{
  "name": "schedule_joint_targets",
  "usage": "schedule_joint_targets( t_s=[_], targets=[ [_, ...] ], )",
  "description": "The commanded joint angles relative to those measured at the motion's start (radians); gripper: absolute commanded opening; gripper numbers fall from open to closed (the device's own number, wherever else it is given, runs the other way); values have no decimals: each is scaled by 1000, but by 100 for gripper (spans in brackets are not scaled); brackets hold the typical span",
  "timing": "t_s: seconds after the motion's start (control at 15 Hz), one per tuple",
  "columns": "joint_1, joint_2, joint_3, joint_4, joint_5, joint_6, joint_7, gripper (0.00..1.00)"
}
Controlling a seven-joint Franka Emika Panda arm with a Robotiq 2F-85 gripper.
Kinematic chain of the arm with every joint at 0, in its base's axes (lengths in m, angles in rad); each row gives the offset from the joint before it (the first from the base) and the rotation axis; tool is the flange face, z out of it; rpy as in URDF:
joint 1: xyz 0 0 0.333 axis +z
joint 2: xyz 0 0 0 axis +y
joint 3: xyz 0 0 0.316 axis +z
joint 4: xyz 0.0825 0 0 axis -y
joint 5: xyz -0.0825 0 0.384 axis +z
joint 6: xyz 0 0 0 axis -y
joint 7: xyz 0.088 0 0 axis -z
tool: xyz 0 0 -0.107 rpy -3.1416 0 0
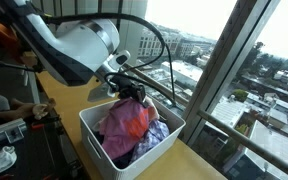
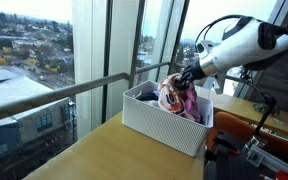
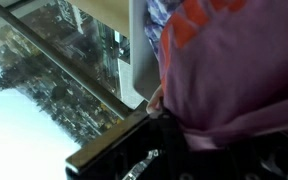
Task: Put the clothes in the basket
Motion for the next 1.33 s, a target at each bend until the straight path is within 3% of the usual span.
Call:
schedule_joint_targets(
  t_s=[0.0, 0.2, 0.27, 0.33, 0.47, 0.93, 1.0, 1.27],
  targets=[
    [-18, 151, 2, 109, -143, -8, 124, 4],
    [-38, 247, 7, 168, -235, -15, 194, 4],
    [-45, 275, 8, 183, -259, -14, 208, 19],
    [-50, 297, 8, 196, -272, -12, 217, 40],
    [-58, 328, 7, 213, -284, -4, 224, 46],
    [-41, 185, -7, 102, -234, -3, 187, 95],
    [-37, 153, -11, 86, -215, 9, 170, 100],
    [-25, 43, -32, 16, -20, 66, 20, 100]
  ],
)
